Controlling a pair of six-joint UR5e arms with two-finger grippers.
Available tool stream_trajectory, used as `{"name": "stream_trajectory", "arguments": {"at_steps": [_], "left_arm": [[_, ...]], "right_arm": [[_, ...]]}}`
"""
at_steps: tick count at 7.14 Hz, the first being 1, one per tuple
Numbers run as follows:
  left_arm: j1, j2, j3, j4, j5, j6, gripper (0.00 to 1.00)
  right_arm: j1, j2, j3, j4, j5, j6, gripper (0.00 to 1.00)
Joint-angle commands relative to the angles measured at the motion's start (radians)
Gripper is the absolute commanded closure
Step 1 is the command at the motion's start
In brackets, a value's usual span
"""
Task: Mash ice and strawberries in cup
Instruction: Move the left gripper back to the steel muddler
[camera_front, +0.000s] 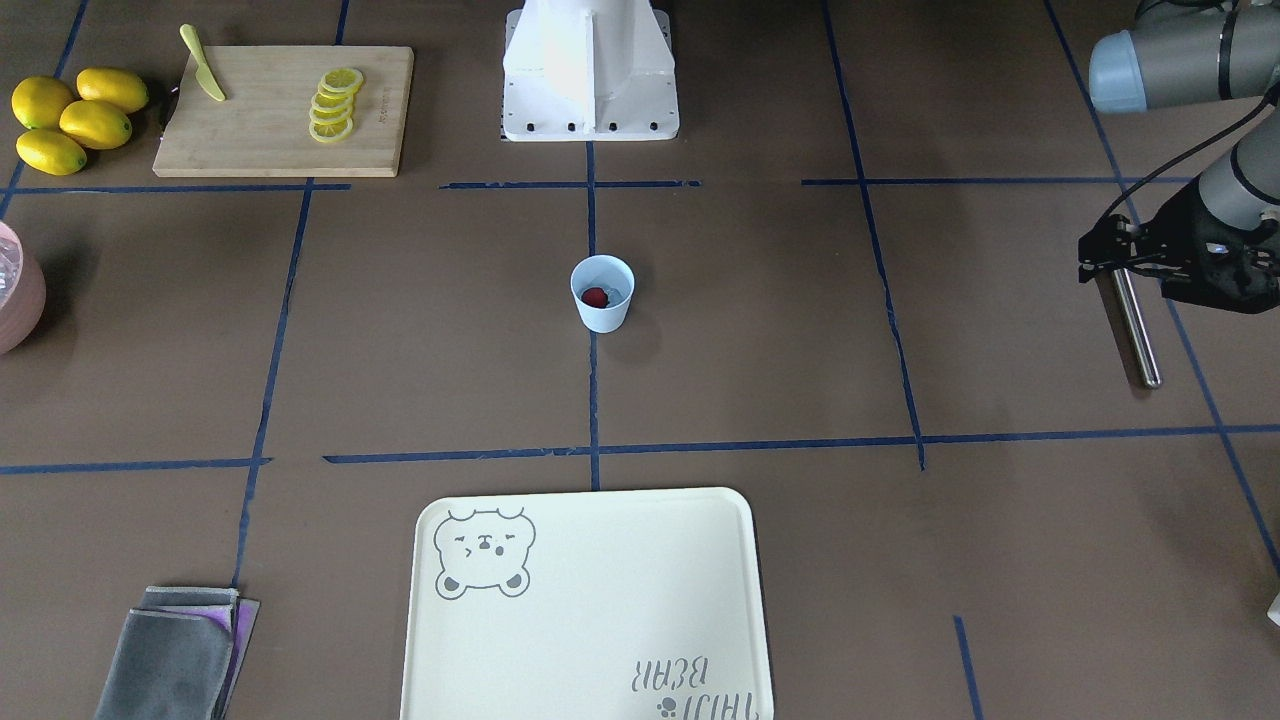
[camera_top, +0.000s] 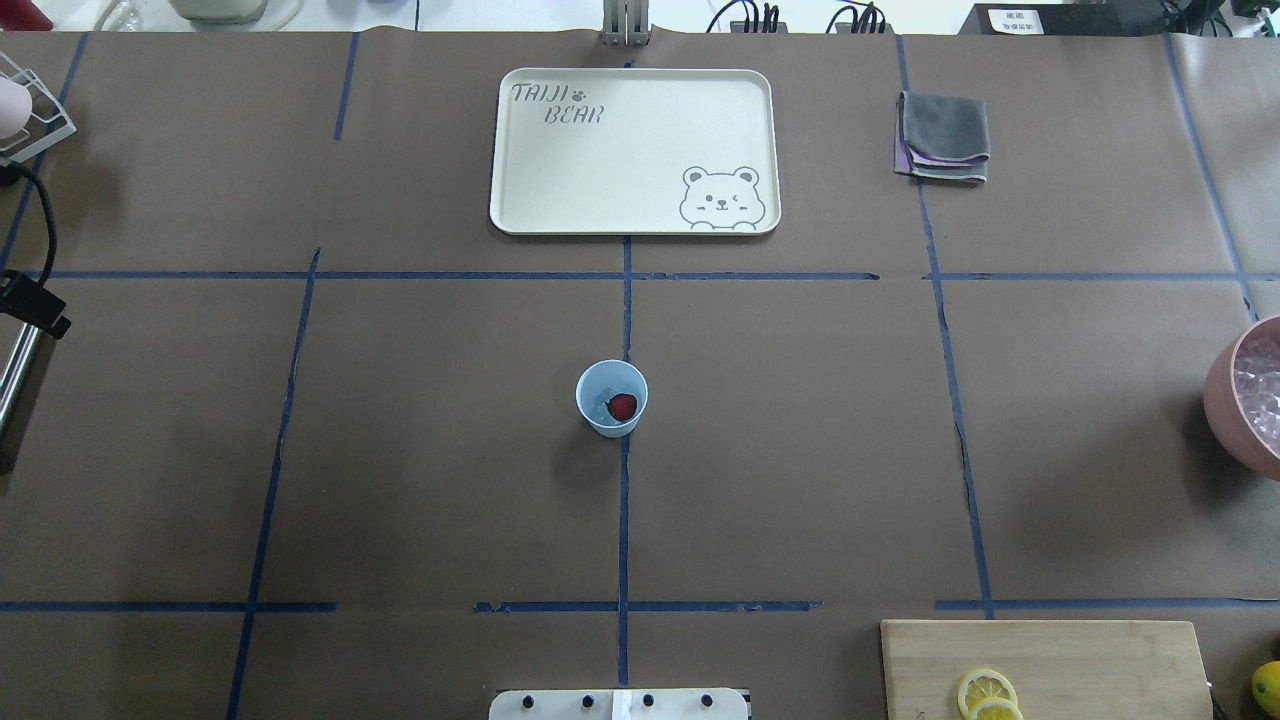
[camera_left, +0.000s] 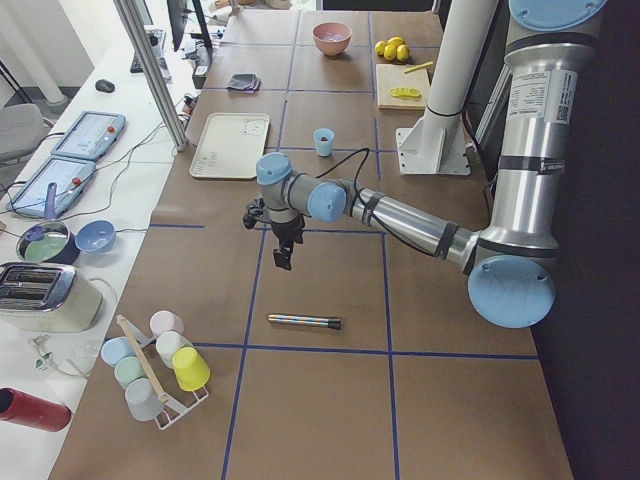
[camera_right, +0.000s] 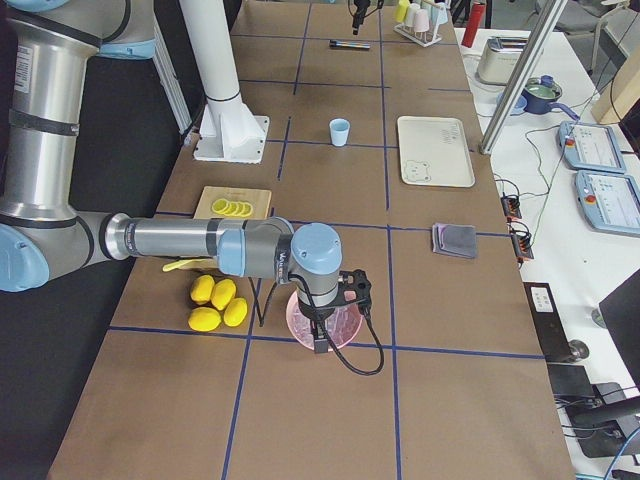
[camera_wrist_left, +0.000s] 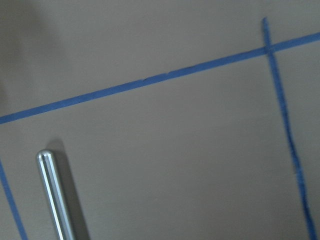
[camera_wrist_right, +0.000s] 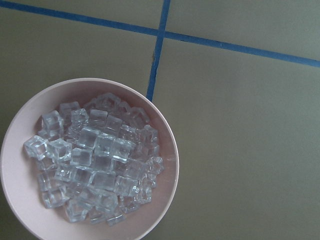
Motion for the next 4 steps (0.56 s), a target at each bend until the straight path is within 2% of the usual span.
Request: {"name": "stream_trajectory", "arguments": {"at_steps": [1,2,4], "left_arm": [[-0.004,0.022,0.225,-0.299,-0.001,0.014,0.0],[-0.004,0.022,0.277,-0.332,-0.001,0.003,0.0],[-0.002,0.02,0.302,-0.335,-0.001,-0.064,0.01]], "right_arm": [[0.0,0.0,0.002,0.0,-0.001,-0.001,0.01],[0.0,0.0,0.002,0.0,-0.001,-0.001,0.01],[0.0,0.0,0.002,0.002,-0.001,-0.001,0.01]]}}
